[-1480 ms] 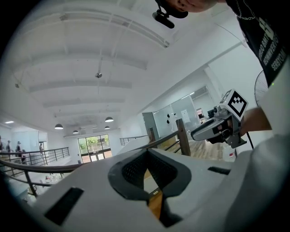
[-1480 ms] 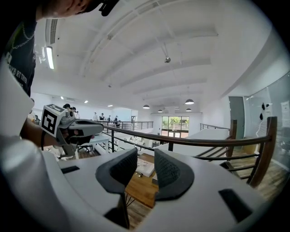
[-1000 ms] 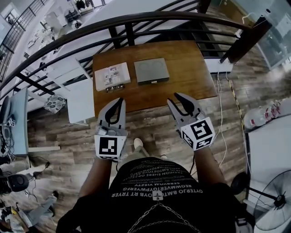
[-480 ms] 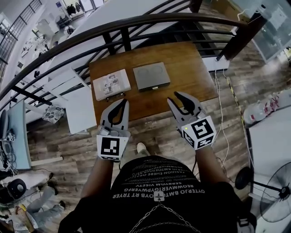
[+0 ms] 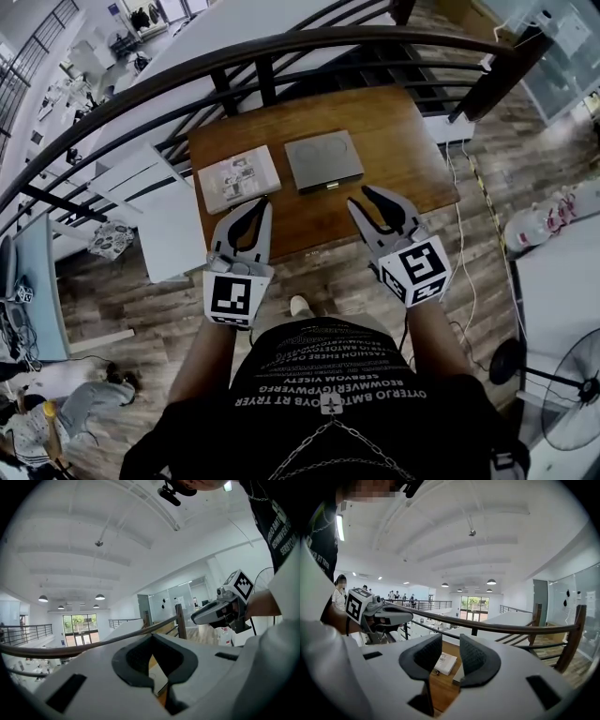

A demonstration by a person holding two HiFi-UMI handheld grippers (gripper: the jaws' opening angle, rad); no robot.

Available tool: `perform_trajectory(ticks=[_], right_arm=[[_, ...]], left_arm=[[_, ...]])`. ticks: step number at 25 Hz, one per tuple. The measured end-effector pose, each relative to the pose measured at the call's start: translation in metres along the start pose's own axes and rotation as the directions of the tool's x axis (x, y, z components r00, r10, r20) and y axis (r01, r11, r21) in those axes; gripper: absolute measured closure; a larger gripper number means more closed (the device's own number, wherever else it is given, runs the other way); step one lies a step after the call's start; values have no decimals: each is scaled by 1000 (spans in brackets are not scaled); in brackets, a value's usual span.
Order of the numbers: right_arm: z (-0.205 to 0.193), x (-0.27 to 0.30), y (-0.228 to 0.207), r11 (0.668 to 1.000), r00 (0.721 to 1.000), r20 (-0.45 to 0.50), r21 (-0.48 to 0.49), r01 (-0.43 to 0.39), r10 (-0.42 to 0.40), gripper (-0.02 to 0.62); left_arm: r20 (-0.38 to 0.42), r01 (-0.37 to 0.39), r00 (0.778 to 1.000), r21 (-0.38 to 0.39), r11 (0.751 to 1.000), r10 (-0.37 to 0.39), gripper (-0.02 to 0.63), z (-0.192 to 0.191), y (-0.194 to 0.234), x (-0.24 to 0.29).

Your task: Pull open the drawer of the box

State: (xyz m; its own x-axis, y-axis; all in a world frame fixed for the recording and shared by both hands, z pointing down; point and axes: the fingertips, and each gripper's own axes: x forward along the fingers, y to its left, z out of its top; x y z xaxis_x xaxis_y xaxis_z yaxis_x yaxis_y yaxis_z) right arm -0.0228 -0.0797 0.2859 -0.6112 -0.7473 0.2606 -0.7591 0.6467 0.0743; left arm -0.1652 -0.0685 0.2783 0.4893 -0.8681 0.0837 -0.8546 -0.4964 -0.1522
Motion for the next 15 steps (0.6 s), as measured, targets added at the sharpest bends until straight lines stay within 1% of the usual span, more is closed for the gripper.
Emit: perform_trajectory(ticks=[5, 8, 12, 15], right_arm=[[9, 0, -8, 999, 999, 3, -24, 33, -33, 481], [8, -4, -16, 998, 998, -4, -21, 57, -57, 482], [-6, -7, -32, 997, 996, -27, 6, 81, -80, 481], [-21, -2, -44, 996, 995, -46, 31, 85, -83, 482]], left_arm=[[14, 7, 1000, -1, 1000, -7, 600, 2, 11, 2], [7, 14, 1000, -16, 1000, -14, 600, -2, 11, 7], [-15, 50, 999, -20, 999, -50, 600, -10, -1, 19], [-33, 63, 997, -20, 998, -64, 600, -17, -5, 31]])
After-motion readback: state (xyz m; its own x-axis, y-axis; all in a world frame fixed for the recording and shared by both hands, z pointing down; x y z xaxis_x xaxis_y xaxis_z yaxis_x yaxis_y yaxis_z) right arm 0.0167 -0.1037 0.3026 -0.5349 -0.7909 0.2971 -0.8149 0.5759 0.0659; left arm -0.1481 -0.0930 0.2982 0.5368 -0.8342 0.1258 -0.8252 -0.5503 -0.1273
